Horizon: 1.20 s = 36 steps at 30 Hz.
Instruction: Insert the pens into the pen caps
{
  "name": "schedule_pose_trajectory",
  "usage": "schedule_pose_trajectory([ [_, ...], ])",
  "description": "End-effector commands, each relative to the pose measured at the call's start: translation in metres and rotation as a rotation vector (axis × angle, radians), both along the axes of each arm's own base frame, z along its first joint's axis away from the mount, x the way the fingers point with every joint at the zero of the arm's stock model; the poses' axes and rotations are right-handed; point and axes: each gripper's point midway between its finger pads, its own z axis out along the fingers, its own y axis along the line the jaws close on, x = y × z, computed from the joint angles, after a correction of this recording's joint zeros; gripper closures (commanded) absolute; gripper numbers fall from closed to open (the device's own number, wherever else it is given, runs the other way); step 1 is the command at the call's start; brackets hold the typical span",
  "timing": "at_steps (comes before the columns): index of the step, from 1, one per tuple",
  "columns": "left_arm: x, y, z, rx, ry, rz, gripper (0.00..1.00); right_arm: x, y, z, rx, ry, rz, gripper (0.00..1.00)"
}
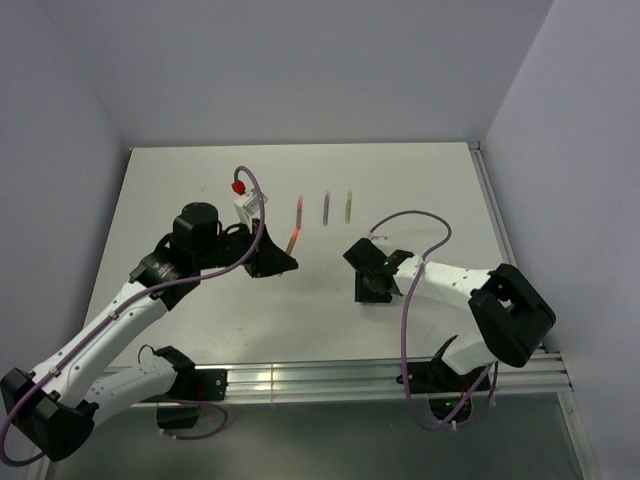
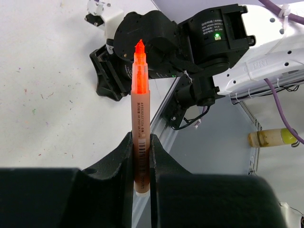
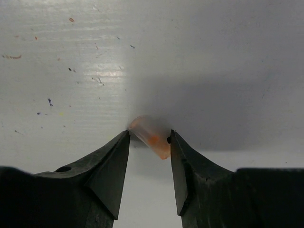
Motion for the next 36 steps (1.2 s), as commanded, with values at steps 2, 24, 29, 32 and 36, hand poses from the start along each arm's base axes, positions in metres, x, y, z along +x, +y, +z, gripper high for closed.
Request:
schedule_pose_trajectory([
  [2,-0.007,0.0,0.022,-0.055,-0.075,-0.029,1.0,-0.021,-0.013,-0.003,-0.065,0.09,0.043,0.52],
  [24,-0.007,-0.002,0.022,-0.056,-0.06,-0.037,1.0,-0.013,-0.006,-0.023,-0.095,0.121,0.065,0.61],
  [29,-0.005,-0.001,0.021,-0.051,-0.06,-0.029,1.0,-0.015,-0.007,-0.025,-0.097,0.122,0.067,0.68],
  [32,-0.006,-0.003,0.019,-0.054,-0.054,-0.037,1.0,-0.016,-0.007,-0.028,-0.1,0.128,0.067,0.68],
  [36,-0.005,-0.004,0.019,-0.052,-0.05,-0.04,1.0,-0.017,-0.005,-0.033,-0.092,0.138,0.067,0.69],
])
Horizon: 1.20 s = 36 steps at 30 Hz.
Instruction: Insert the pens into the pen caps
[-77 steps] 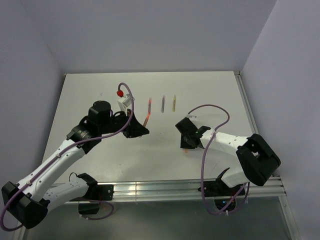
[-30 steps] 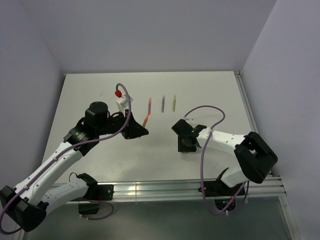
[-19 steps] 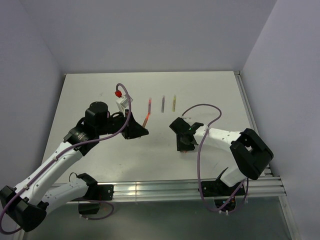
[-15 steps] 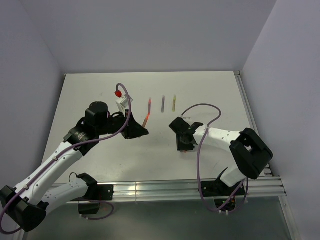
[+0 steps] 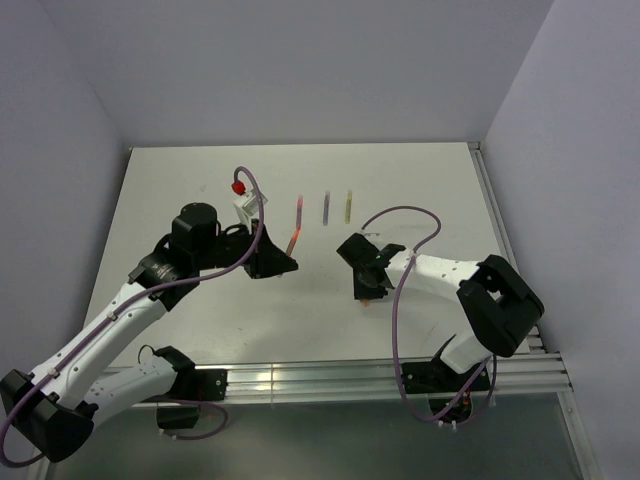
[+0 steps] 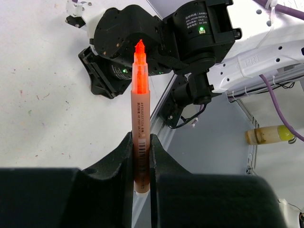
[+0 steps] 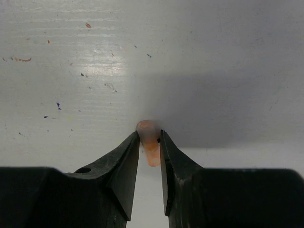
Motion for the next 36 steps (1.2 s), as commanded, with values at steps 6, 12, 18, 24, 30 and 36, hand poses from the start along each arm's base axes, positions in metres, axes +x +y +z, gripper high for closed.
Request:
schedule_pose_trajectory([
  [6,0.002,-0.006,0.01,-0.03,-0.032,-0.025,1.0,-0.021,-0.012,-0.034,-0.046,0.095,0.002,0.71],
  [12,0.004,-0.008,0.004,-0.027,-0.015,-0.027,1.0,-0.019,-0.009,-0.037,0.004,0.101,-0.008,0.96],
  [18,0.006,-0.011,-0.002,-0.022,-0.004,-0.04,1.0,-0.008,0.002,-0.017,0.1,0.027,-0.038,1.0],
  [24,0.008,-0.019,-0.007,-0.068,-0.008,-0.067,1.0,0.044,0.035,0.099,0.408,-0.29,-0.089,1.0],
  [30,0.02,-0.022,0.009,-0.101,-0.055,-0.027,1.0,0.081,0.073,0.239,0.777,-0.599,-0.071,1.0],
  [36,0.031,-0.032,0.01,-0.063,-0.05,-0.047,1.0,0.103,0.091,0.309,0.93,-0.752,-0.052,1.0],
])
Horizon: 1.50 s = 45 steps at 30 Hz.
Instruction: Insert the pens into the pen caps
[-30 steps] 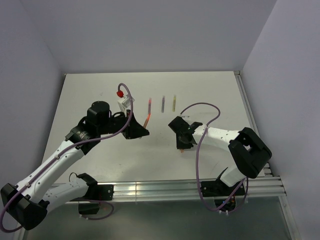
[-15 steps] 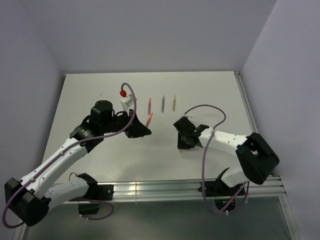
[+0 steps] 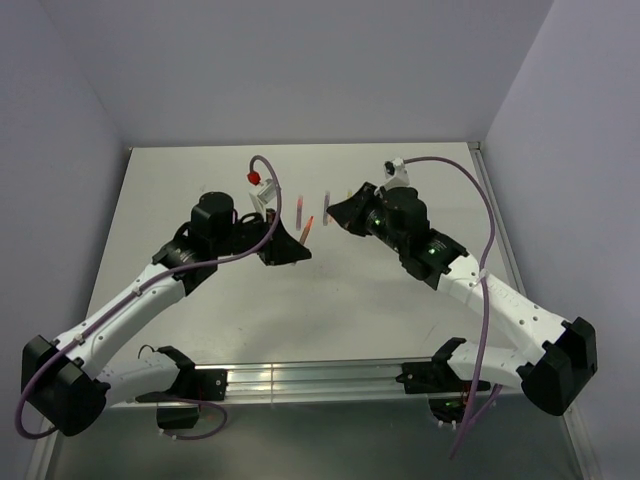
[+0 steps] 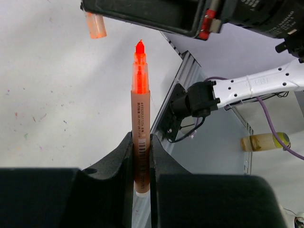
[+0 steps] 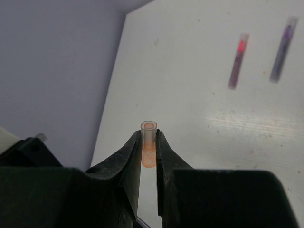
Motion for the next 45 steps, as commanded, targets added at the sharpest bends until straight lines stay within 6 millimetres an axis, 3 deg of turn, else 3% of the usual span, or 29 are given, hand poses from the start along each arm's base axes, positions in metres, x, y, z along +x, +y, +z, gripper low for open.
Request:
schedule_pose_trajectory([
  [1,0.006,-0.009,0.022,-0.049,-0.084,-0.025,1.0,0.016,0.01,0.059,0.13,-0.138,-0.015,1.0],
  [8,0.003,-0.002,0.006,-0.033,-0.091,-0.017,1.0,0.025,0.016,0.081,0.24,-0.202,-0.017,1.0],
  [16,0.006,0.0,-0.008,0.004,-0.067,-0.004,1.0,0.018,0.02,0.076,0.281,-0.222,0.003,1.0],
  [30,0.023,0.01,-0.011,-0.005,-0.039,0.044,1.0,0.002,0.04,0.07,0.234,-0.216,0.047,1.0],
  [45,0.024,0.012,-0.01,-0.011,-0.039,0.048,1.0,0.003,0.054,0.066,0.212,-0.201,0.059,1.0],
])
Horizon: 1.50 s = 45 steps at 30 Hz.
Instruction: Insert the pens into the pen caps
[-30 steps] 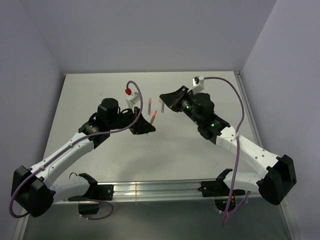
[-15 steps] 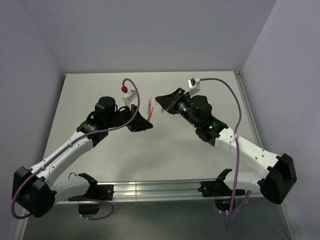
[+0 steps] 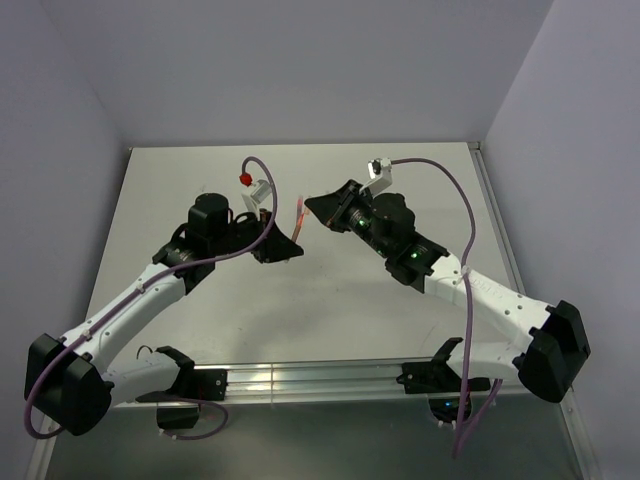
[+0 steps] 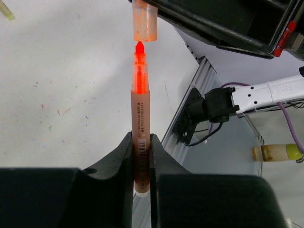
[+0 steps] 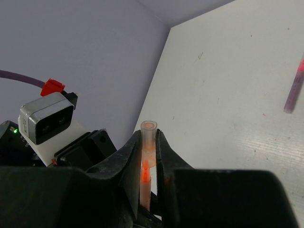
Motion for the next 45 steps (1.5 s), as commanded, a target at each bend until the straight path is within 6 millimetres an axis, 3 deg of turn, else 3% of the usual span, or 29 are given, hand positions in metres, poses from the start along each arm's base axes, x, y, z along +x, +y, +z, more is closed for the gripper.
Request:
schedule_pose_trajectory([
  [1,0.0,-0.001,0.012,-0.03,-0.046,-0.018,1.0,0.003,0.004,0.027,0.027,-0.059,-0.009,1.0],
  [29,0.005,0.004,0.013,-0.04,-0.048,0.016,1.0,-0.008,0.019,0.021,-0.007,-0.061,0.025,1.0],
  [38,0.009,0.014,0.019,-0.054,-0.065,0.067,1.0,-0.025,0.039,0.007,-0.013,-0.058,0.078,1.0],
  [45,0.013,0.023,0.036,-0.099,-0.122,0.104,1.0,-0.042,0.056,-0.003,-0.037,-0.061,0.113,1.0],
])
